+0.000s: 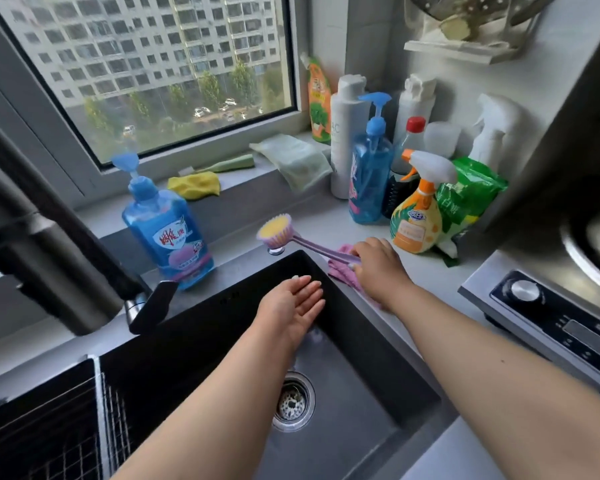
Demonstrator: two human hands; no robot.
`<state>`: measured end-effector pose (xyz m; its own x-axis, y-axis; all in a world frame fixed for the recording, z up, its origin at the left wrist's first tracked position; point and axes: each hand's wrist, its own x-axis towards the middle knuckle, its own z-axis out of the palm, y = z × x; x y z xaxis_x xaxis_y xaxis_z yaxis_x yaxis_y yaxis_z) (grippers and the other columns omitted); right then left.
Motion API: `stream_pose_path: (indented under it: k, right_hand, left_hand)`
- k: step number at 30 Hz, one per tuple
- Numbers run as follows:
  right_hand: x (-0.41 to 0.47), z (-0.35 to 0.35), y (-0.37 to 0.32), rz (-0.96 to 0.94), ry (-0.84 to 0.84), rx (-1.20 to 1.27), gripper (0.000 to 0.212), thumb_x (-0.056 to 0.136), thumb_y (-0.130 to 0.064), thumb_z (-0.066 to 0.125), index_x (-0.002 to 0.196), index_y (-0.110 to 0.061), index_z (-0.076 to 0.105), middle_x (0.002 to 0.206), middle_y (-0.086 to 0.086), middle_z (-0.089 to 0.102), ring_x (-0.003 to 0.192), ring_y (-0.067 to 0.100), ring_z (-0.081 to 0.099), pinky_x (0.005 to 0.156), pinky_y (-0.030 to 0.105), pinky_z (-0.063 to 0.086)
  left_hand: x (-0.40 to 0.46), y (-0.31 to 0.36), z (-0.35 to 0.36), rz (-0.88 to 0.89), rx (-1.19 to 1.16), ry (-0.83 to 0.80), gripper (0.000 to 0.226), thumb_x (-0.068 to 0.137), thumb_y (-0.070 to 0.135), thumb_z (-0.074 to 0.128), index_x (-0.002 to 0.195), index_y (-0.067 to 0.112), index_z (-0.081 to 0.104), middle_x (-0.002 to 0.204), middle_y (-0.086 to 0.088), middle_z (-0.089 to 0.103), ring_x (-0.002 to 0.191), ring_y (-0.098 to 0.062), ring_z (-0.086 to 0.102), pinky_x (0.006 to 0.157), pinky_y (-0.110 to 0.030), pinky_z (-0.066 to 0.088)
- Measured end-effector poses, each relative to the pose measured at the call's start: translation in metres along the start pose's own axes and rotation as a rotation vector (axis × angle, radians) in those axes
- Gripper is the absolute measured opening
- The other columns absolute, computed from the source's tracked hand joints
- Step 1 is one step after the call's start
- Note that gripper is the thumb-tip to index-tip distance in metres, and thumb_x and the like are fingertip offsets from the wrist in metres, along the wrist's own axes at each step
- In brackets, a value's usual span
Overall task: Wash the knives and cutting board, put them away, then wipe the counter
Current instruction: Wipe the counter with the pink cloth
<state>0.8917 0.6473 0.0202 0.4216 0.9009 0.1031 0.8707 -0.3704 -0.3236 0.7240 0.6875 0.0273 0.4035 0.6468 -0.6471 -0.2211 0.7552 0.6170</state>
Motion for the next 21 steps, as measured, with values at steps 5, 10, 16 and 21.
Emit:
stream_pose_path:
  k: [5,10,16,21]
  right_hand:
    - [0.052,0.007,-0.009,-0.108,-0.061,-0.046,0.02,0.09,-0.019,0.055,0.108,-0.016,0.064,0.112,0.007,0.054,0.111,0.026,0.046,0.091,0.034,0.036]
    - [0.106,0.028,-0.023,-0.224,-0.11,-0.08,0.024,0.091,-0.027,0.059,0.113,-0.019,0.067,0.113,0.008,0.052,0.113,0.028,0.044,0.094,0.033,0.036]
    - [0.155,0.053,-0.05,-0.21,-0.048,-0.179,0.027,0.095,-0.02,0.048,0.116,-0.029,0.062,0.119,0.007,0.048,0.116,0.032,0.04,0.095,0.034,0.034]
    - [0.167,0.054,-0.049,-0.104,-0.043,-0.045,0.041,0.095,-0.016,0.046,0.135,-0.023,0.048,0.13,0.011,0.051,0.121,0.036,0.043,0.097,0.04,0.038]
  left_hand:
    - [0.024,0.002,-0.012,-0.027,-0.039,0.015,0.027,0.1,0.019,0.04,0.096,0.003,0.06,0.095,-0.014,0.065,0.086,-0.025,0.062,0.088,-0.038,0.047]
    - [0.04,0.003,-0.025,-0.033,-0.087,0.066,0.027,0.1,0.019,0.041,0.097,0.002,0.062,0.095,-0.015,0.067,0.087,-0.026,0.064,0.076,-0.036,0.052]
    - [0.053,0.011,-0.035,-0.007,-0.138,0.111,0.028,0.1,0.018,0.041,0.096,0.001,0.063,0.095,-0.017,0.066,0.088,-0.027,0.063,0.076,-0.036,0.052]
    - [0.053,0.015,-0.04,0.009,-0.161,0.118,0.028,0.1,0.018,0.04,0.098,0.0,0.062,0.096,-0.018,0.066,0.089,-0.028,0.063,0.078,-0.038,0.051]
